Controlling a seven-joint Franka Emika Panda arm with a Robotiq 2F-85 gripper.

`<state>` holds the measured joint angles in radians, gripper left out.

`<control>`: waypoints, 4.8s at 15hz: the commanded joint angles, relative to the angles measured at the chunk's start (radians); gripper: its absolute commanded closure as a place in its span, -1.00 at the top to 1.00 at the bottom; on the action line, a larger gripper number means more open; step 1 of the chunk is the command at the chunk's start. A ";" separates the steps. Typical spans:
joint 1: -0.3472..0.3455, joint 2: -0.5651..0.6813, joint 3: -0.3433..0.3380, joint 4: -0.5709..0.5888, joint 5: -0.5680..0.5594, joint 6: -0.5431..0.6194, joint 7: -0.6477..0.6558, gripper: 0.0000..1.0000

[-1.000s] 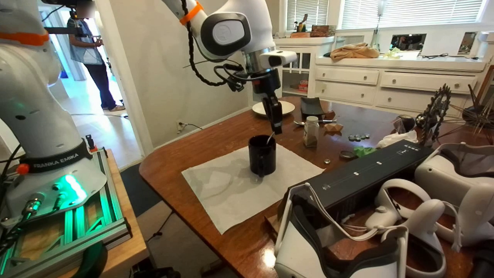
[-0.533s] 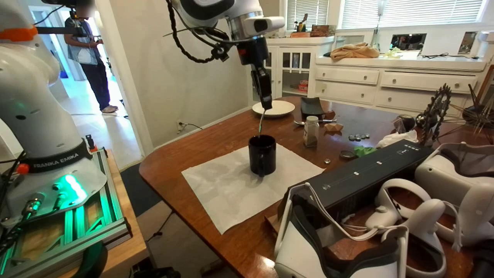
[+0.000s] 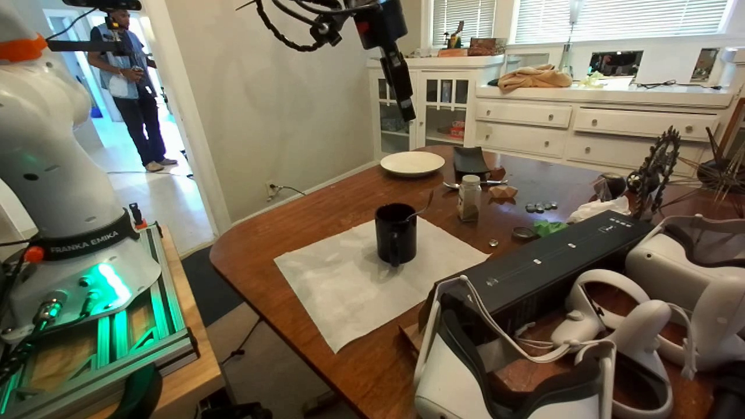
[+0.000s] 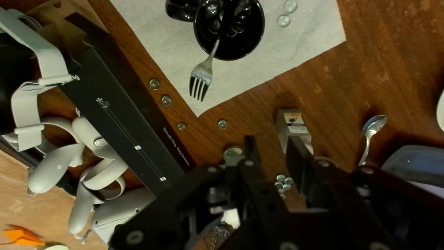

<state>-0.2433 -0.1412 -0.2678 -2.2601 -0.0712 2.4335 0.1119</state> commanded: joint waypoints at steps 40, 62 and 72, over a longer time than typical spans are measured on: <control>-0.178 0.312 0.103 0.001 0.092 0.322 -1.067 1.00; -0.146 0.307 0.035 0.073 0.126 0.047 -1.083 -0.99; -0.062 0.143 0.032 0.163 0.035 -0.303 -0.770 -0.98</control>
<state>-0.3336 0.0507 -0.2303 -2.1144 -0.0161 2.2142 -0.7386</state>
